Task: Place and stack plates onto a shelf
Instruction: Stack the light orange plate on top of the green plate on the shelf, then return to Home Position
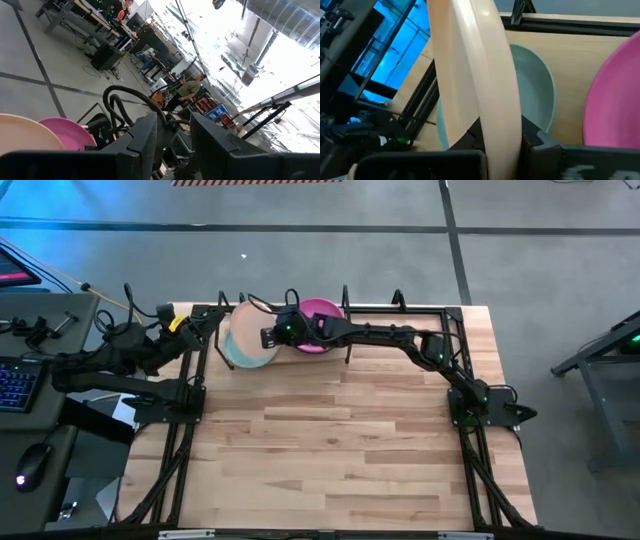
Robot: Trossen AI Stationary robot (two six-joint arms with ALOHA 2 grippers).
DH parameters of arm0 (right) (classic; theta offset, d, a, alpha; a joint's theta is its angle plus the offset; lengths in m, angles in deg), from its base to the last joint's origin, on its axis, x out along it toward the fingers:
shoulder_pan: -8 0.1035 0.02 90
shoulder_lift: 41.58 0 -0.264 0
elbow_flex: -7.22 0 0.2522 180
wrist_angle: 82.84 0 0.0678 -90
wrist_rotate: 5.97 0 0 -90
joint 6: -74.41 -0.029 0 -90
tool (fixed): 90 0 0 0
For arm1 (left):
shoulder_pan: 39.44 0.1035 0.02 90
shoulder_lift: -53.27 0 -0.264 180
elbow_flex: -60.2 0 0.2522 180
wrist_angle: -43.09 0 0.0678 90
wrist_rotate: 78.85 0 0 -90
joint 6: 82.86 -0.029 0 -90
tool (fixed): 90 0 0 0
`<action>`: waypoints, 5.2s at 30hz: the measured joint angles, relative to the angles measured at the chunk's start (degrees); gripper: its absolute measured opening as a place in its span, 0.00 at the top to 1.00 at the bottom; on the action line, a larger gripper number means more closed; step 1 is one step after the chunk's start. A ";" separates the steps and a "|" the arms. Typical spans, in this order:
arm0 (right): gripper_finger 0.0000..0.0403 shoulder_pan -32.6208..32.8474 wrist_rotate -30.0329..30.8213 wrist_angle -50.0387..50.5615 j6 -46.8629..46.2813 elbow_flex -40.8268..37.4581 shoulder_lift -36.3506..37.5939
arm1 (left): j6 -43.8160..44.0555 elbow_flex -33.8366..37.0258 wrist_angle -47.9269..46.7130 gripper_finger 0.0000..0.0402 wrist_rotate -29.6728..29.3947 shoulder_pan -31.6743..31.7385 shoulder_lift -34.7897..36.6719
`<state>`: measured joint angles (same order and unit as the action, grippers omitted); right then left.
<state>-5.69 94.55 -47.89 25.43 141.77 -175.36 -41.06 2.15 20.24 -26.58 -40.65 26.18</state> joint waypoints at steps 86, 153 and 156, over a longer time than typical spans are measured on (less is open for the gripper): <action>0.50 11.97 -9.68 3.33 23.82 -50.96 49.90 | -13.05 0.44 0.06 0.73 1.68 0.00 -2.60; 0.53 25.94 -9.33 0.83 27.91 -69.13 100.77 | -16.55 43.60 56.40 1.00 23.87 1.64 1.90; 0.58 28.10 -10.10 0.18 31.85 -69.57 100.91 | -16.55 43.60 56.40 1.00 23.87 1.64 1.90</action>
<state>22.41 84.45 -47.71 57.28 72.19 -74.45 -57.61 45.75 76.64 -2.72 -39.01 28.08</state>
